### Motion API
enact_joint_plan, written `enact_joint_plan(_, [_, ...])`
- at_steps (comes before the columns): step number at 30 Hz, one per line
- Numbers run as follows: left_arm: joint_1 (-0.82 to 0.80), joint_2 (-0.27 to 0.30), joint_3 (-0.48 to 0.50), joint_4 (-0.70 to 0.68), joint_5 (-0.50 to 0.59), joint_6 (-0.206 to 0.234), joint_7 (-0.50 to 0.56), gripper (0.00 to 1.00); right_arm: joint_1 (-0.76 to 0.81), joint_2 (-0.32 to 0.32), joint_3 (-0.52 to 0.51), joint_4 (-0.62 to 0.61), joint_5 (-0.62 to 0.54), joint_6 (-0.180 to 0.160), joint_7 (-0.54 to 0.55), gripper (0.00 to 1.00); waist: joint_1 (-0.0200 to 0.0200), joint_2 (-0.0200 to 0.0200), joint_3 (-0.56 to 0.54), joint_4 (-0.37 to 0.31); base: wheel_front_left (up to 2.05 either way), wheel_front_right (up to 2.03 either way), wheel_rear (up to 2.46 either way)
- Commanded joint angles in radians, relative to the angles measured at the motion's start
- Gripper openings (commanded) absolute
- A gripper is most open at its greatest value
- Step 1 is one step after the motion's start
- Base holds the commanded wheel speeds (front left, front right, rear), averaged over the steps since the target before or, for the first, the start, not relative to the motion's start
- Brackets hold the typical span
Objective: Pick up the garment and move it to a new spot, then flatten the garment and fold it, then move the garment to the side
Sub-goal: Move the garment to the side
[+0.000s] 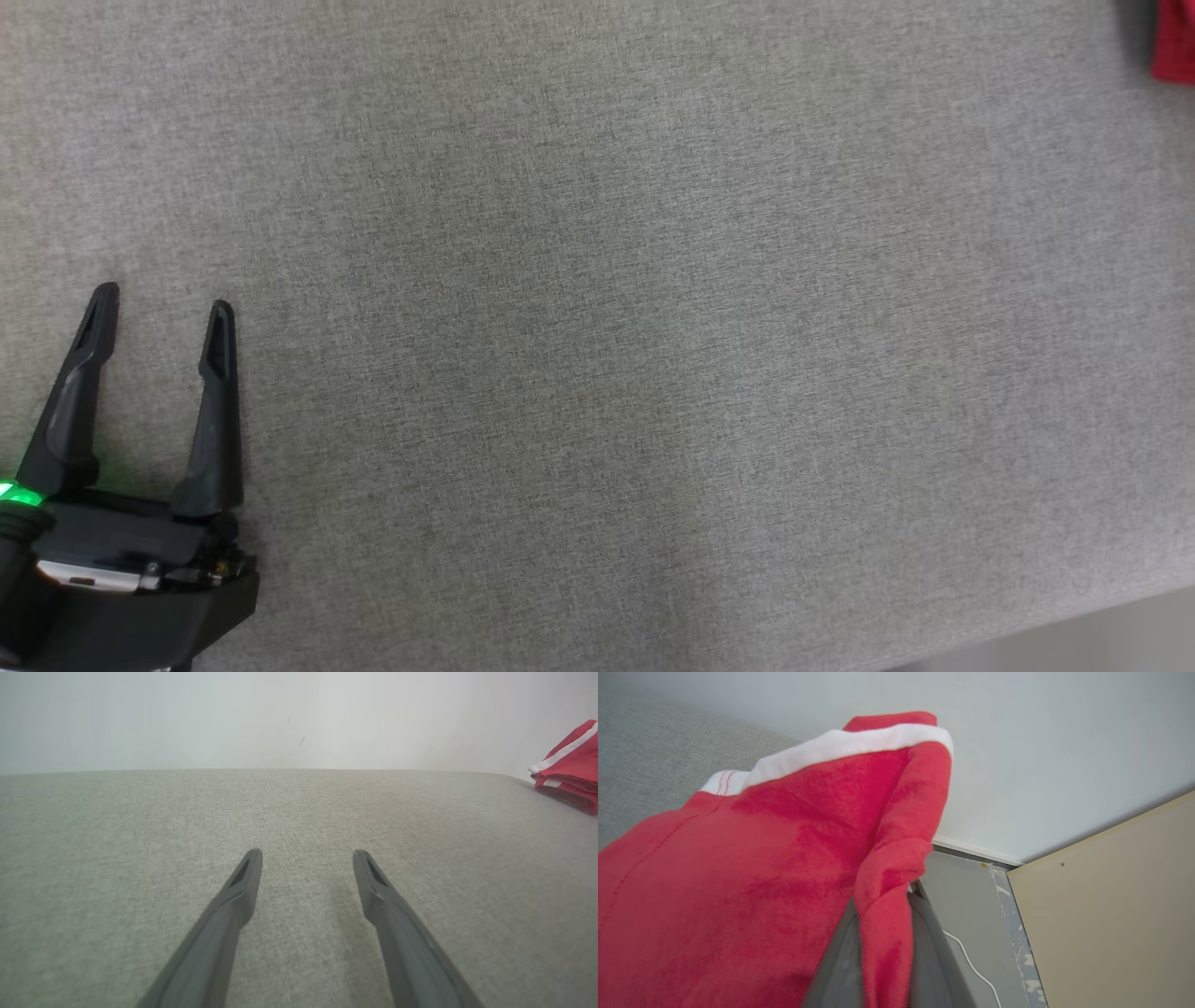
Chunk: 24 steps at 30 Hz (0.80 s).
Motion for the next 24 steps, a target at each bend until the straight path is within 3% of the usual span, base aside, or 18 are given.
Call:
enact_joint_plan(1, [-0.006,-0.01,-0.012,0.027,0.0,0.001,0.002,1.0,-0.023,0.001,-0.017,0.012,-0.03,-0.003,-0.013,0.47,0.0001,0.0001,0.007,0.005,0.0,0.0,0.0])
enact_joint_plan(2, [-0.007,-0.014,-0.013,0.03,0.0,0.001,0.002,1.0,-0.025,0.004,-0.023,0.021,-0.041,-0.003,-0.016,0.91,0.0001,0.0001,0.007,0.01,0.0,0.0,0.0])
enact_joint_plan(3, [-0.009,-0.017,-0.014,0.031,0.0,0.001,0.002,1.0,-0.028,0.005,-0.029,0.032,-0.059,-0.003,-0.016,1.0,0.0001,0.0001,0.007,0.014,0.0,0.0,0.0])
enact_joint_plan(11, [-0.003,-0.041,-0.016,0.05,-0.004,0.001,0.004,1.0,-0.056,0.028,-0.06,0.065,-0.145,-0.003,-0.041,1.0,0.0001,0.0001,-0.021,0.036,0.0,0.0,0.0])
enact_joint_plan(17, [0.02,-0.071,0.004,0.077,-0.007,0.001,0.001,1.0,-0.017,0.067,-0.086,0.065,-0.163,-0.003,-0.127,1.0,0.0001,0.0001,-0.128,0.062,0.0,0.0,0.0])
enact_joint_plan(24, [0.093,-0.12,0.076,0.118,0.003,0.001,0.001,1.0,0.092,0.188,-0.076,0.017,-0.124,-0.003,-0.245,1.0,0.0001,0.0001,-0.316,0.1,0.0,0.0,0.0])
